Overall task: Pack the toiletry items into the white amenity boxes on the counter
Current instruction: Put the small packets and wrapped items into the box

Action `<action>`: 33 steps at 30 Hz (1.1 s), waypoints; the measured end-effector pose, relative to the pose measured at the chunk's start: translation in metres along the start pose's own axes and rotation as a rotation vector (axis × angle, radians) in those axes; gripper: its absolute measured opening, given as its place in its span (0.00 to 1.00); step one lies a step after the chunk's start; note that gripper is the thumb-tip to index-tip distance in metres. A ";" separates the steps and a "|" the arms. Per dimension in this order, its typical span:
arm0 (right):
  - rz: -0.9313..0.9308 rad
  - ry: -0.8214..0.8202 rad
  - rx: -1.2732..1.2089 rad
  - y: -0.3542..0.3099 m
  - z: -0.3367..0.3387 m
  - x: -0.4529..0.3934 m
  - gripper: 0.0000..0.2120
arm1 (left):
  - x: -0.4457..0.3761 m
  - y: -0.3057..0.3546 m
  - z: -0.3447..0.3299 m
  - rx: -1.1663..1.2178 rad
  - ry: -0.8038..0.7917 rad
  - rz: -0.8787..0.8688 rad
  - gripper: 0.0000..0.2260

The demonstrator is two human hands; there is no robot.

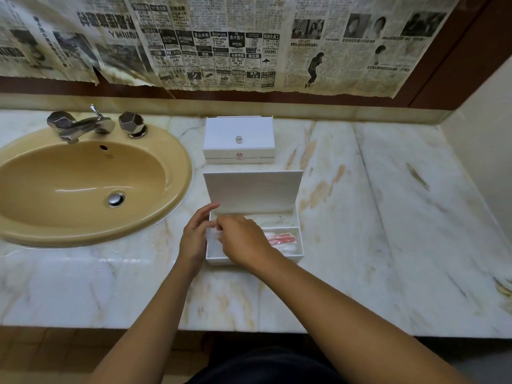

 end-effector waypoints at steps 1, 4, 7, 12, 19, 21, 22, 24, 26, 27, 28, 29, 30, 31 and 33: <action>0.006 0.005 0.019 0.000 -0.003 -0.001 0.13 | 0.000 0.000 0.000 -0.007 0.007 -0.006 0.19; 0.048 0.029 0.057 -0.001 -0.009 0.000 0.13 | 0.000 -0.001 -0.001 -0.020 0.011 -0.016 0.20; 0.100 0.082 0.209 -0.002 -0.015 0.008 0.09 | -0.001 -0.001 -0.001 -0.047 0.002 -0.030 0.18; 0.093 0.161 0.170 0.005 -0.029 0.008 0.14 | 0.000 0.002 -0.002 -0.054 0.011 -0.034 0.17; 0.143 0.285 0.174 0.001 -0.017 0.011 0.11 | 0.001 0.000 -0.001 -0.103 0.037 -0.048 0.17; 0.159 0.236 0.235 0.002 -0.015 0.015 0.12 | 0.001 0.002 -0.003 -0.088 0.029 -0.051 0.17; 0.151 0.178 0.245 0.003 -0.015 0.016 0.16 | 0.002 0.003 -0.003 -0.089 0.024 -0.053 0.17; 0.126 0.110 0.258 0.002 -0.017 0.017 0.21 | 0.002 0.003 -0.003 -0.096 0.021 -0.058 0.17; 0.101 0.064 0.281 0.002 -0.020 0.016 0.26 | 0.001 0.002 -0.001 -0.096 0.019 -0.062 0.17; 0.088 0.034 0.297 0.001 -0.021 0.016 0.27 | 0.001 0.001 -0.001 -0.098 0.016 -0.064 0.18; 0.080 0.003 0.313 0.001 -0.022 0.016 0.29 | 0.000 0.001 -0.001 -0.096 0.011 -0.065 0.18; 0.077 -0.027 0.327 0.001 -0.022 0.016 0.31 | 0.000 0.001 -0.002 -0.086 0.010 -0.063 0.18; 0.077 -0.054 0.335 0.002 -0.023 0.016 0.33 | 0.000 0.002 -0.002 -0.071 0.008 -0.064 0.17; 0.080 -0.076 0.341 0.002 -0.024 0.017 0.34 | 0.000 0.002 -0.003 -0.060 0.009 -0.069 0.17; 0.089 -0.101 0.351 0.003 -0.027 0.018 0.36 | -0.002 0.001 -0.002 -0.050 0.014 -0.078 0.17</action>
Point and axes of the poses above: each hand's wrist, its own x-axis away from the middle knuckle, its own z-axis out of the back of the hand, y = z × x, the point moved 1 cm from there along -x, towards the middle knuckle, and after that the axes turned 8 degrees about -y, right-handed, at the moved point
